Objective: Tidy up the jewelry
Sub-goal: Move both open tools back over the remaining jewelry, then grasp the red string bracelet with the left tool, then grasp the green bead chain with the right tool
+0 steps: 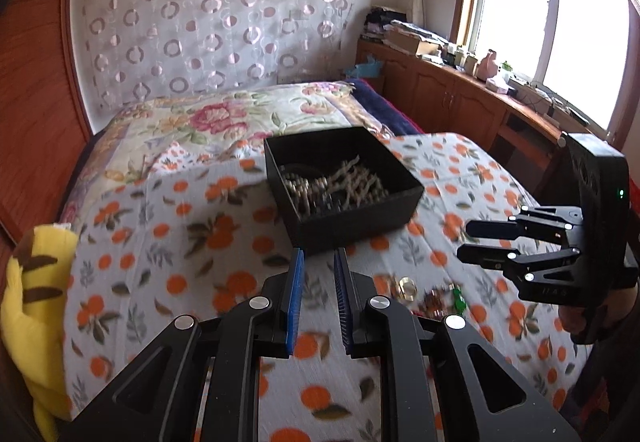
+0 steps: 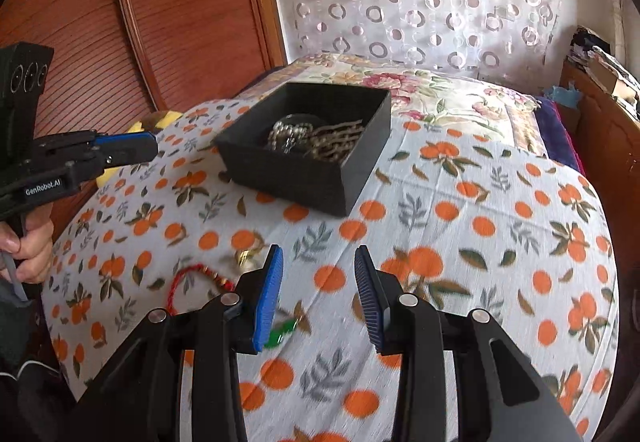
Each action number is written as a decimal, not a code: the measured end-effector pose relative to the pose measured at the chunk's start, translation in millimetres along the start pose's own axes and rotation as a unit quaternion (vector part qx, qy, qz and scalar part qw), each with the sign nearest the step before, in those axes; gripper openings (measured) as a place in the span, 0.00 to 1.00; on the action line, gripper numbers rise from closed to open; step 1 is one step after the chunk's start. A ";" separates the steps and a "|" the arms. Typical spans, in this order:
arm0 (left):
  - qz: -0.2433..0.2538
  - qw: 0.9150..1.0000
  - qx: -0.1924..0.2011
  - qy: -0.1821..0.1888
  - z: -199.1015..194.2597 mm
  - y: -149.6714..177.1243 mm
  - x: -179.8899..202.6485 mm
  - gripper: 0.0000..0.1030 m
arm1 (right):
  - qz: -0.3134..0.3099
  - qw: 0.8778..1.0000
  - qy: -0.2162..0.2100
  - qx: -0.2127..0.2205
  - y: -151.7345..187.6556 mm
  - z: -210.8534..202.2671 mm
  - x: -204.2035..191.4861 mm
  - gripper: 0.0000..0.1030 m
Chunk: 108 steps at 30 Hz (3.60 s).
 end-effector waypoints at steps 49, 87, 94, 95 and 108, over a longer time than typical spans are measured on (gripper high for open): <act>0.121 0.987 -0.108 -0.002 79.2 37.2 56.8 0.91 | -0.007 0.998 0.054 -0.039 45.0 7.9 5.9 0.32; 0.080 0.995 -0.051 0.016 35.2 40.1 39.9 0.06 | -0.002 0.998 0.047 -0.037 45.9 6.8 6.4 0.33; 0.054 0.998 -0.012 -0.014 11.8 38.8 29.7 0.06 | 0.000 0.998 0.052 -0.040 43.6 7.6 6.2 0.35; 0.052 0.999 -0.011 -0.012 11.5 39.1 29.7 0.06 | 0.003 0.998 0.050 -0.042 43.4 7.8 6.3 0.34; 0.025 1.000 0.002 0.001 9.9 45.3 21.0 0.06 | -0.034 0.996 0.065 -0.043 41.9 5.3 -8.0 0.11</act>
Point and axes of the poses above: each gripper's, at about its wrist camera, not at the fingertips, and z roughly the way its jaws point, x to its right, y to its underside, the point moved 5 cm from there along z, roughly the way its jaws point, and after that the axes turned 11 degrees about -x, right-handed, at the moved point
